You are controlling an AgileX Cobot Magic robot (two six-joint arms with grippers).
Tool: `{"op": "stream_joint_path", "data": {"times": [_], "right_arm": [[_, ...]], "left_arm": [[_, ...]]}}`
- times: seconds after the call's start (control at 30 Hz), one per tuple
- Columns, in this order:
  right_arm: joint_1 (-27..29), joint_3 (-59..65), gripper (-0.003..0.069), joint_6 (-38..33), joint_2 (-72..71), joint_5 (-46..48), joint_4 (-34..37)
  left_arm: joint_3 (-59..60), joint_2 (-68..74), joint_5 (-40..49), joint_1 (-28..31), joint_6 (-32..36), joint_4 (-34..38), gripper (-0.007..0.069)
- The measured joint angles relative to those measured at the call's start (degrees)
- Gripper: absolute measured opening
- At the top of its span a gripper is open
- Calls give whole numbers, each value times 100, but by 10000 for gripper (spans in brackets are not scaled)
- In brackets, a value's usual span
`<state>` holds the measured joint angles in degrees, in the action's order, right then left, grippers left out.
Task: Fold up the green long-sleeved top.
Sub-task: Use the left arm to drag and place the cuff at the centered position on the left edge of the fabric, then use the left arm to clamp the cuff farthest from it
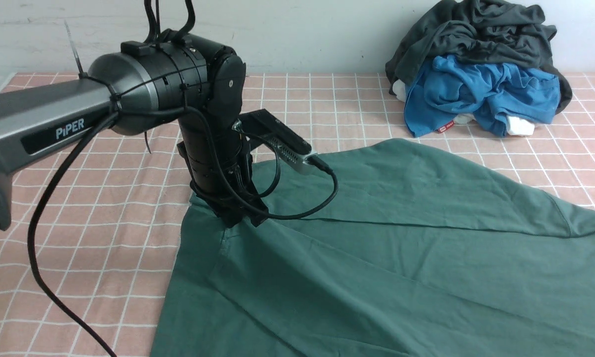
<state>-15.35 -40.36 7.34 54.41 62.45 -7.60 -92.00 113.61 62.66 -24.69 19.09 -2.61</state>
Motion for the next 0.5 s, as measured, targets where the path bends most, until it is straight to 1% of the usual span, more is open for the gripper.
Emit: {"op": "stream_joint_path", "data": {"times": [0.03,0.1,0.13,0.17,0.2,0.27,0.37,0.5], "right_arm": [[0,0,213,0,19,-20,0],[0,-35,218,34,238,-160,0],[0,-95,220,57,298,-184,0],[0,-197,221,76,453,-229,0],[0,-218,221,76,453,-235,0],[0,-539,225,86,827,-342,-69],[0,-955,229,91,1221,-427,-166],[0,-1390,230,91,1630,-454,-210]], "left_arm": [[-5,15,-25,14,-23,0,200],[-172,72,-125,103,-257,-5,316],[-228,82,-130,136,-322,-5,340],[-356,128,-130,183,-427,1,382],[-380,145,-124,205,-443,1,395],[-763,312,-124,412,-633,6,448],[-1210,654,-128,691,-819,13,470],[-1534,1097,-128,958,-976,8,472]]}}
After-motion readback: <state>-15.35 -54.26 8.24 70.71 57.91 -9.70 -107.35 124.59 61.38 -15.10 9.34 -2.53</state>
